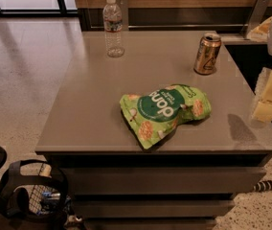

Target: Knock water bottle over

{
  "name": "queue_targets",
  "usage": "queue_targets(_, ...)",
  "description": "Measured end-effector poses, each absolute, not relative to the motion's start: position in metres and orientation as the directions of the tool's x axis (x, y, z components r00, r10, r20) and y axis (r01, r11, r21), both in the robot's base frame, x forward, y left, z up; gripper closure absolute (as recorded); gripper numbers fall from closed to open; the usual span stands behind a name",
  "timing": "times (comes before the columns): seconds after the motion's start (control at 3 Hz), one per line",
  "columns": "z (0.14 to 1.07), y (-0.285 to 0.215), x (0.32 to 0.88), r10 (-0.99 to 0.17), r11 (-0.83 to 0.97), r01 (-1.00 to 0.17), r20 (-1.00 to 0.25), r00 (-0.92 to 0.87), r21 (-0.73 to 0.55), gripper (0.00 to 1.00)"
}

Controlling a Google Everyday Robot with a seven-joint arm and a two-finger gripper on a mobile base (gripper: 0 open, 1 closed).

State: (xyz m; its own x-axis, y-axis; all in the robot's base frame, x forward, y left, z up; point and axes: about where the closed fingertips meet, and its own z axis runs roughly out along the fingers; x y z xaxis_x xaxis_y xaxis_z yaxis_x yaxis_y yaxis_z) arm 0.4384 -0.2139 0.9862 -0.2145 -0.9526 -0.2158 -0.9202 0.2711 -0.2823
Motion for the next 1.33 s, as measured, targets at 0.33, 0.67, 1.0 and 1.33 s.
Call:
queue_targets(0.33, 0.986, -0.214, 0.438, -0.953, 0.271, -0.92, -0.216, -0.214, -0.282, 0.0)
queue_targets(0.67, 0.988, -0.206, 0.458, -0.941, 0.28, -0.909, -0.275, -0.197, -0.31, 0.0)
queue_targets(1.0, 0.982, -0.18, 0.492, -0.884, 0.341, -0.879, -0.431, -0.179, -0.334, 0.0)
queue_targets(1.33, 0.966, -0.165, 0.519, -0.778, 0.437, -0.847, -0.599, -0.188, -0.302, 0.0)
